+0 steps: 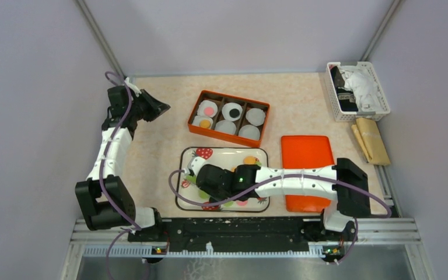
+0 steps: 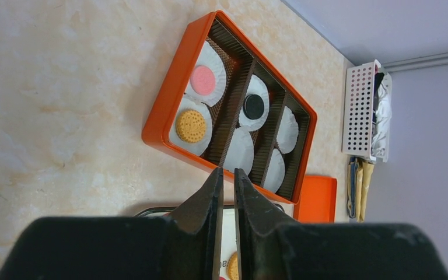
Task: Pack the cookies
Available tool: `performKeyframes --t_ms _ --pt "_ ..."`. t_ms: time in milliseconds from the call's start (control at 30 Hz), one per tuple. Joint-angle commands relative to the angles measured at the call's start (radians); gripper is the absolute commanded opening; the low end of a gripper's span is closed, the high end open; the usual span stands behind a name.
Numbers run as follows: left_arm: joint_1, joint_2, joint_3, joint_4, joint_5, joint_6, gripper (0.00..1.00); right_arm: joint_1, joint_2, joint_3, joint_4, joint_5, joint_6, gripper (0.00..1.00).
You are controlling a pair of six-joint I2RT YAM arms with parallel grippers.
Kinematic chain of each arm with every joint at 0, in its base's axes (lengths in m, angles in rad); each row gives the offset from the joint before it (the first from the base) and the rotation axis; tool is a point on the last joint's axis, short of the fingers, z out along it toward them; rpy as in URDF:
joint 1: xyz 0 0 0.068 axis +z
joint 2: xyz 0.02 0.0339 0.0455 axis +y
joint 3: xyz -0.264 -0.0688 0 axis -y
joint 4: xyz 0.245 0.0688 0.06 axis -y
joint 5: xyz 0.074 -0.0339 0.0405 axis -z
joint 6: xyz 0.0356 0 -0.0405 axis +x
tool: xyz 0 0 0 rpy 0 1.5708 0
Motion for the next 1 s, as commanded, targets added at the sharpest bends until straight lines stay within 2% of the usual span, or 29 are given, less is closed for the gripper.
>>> performKeyframes --t_ms 0,100,300,567,967 --pt "0.008 -0.045 0.001 0.043 0.034 0.008 0.17 -0.001 -0.053 0.085 -0.007 0.188 -0.006 0.2" --pt "0.007 -0.045 0.006 0.043 0.043 0.011 0.17 -0.027 -0.086 0.103 -0.028 0.273 -0.01 0.2" --pt "0.007 -0.038 0.008 0.049 0.051 0.007 0.17 -0.183 -0.156 0.081 -0.028 0.331 -0.008 0.2" --pt "0.007 -0.017 0.011 0.058 0.068 0.0 0.16 -0.383 -0.148 0.069 0.078 0.254 -0.023 0.21" --pt "0.007 -0.005 0.013 0.054 0.061 0.019 0.16 -0.442 -0.008 0.094 0.116 0.178 -0.029 0.21"
